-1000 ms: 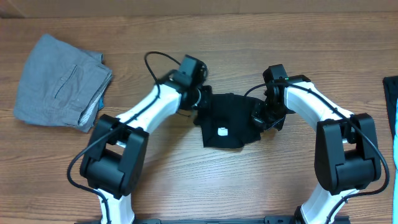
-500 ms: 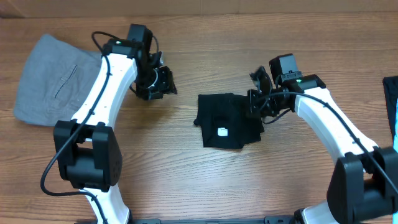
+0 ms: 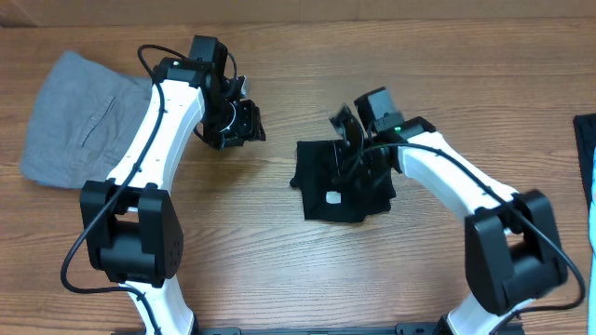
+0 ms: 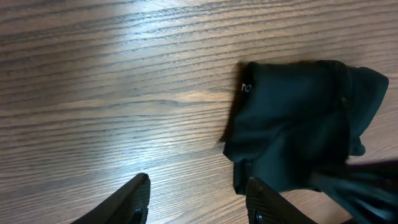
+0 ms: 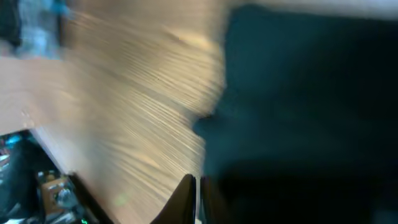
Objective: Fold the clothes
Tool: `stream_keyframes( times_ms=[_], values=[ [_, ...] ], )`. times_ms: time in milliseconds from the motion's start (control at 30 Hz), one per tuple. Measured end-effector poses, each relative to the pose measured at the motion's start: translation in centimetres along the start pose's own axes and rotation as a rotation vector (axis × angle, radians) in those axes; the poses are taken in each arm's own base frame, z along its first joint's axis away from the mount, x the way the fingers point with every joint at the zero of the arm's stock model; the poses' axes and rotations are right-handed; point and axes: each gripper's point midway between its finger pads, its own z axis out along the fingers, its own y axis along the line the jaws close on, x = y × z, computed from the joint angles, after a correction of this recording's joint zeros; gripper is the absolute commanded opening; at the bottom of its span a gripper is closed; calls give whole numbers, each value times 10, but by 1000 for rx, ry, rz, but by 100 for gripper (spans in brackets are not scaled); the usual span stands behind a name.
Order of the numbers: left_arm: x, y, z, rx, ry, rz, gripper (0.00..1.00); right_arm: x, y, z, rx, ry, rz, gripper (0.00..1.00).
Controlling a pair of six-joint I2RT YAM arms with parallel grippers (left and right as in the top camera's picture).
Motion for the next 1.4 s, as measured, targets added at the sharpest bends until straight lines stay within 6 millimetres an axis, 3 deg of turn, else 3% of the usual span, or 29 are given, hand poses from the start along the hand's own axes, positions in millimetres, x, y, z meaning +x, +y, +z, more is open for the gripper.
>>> stream_keyframes(
  times_ms=[100, 167, 267, 400, 600, 833, 933, 1033, 1133, 1267, 1300, 1400],
  values=[
    [3, 0, 0, 1, 13, -4, 58, 17, -33, -4, 136, 57, 130, 5],
    [4, 1, 0, -1, 18, -2, 62, 17, -51, -11, 198, 49, 185, 5],
    [6, -1, 1, -1, 21, 12, 68, 12, -70, -20, 248, 21, 233, 5],
    [9, -7, 5, -1, 31, 35, 70, 9, -79, -25, 267, 4, 260, 5],
    [28, -11, 29, -1, 84, 58, 68, 6, -67, -30, 227, 0, 180, 4],
    [40, -25, 56, 56, 99, 104, 68, -43, -9, -94, 148, -245, -4, 4],
    [43, -32, 61, 75, 103, 121, 69, -50, 2, -104, 132, -285, -35, 4],
    [45, -36, 62, 84, 106, 129, 69, -50, -5, -86, 139, -245, -25, 4],
    [46, -37, 62, 89, 109, 128, 69, -44, -24, -47, 155, -140, 24, 4],
    [47, -36, 62, 88, 116, 125, 70, -10, -65, 8, 207, 67, 186, 4],
    [47, -36, 62, 88, 118, 124, 72, -1, -68, 16, 193, 115, 232, 4],
    [48, -36, 62, 90, 120, 123, 74, 3, -68, 16, 168, 141, 303, 4]
  ],
)
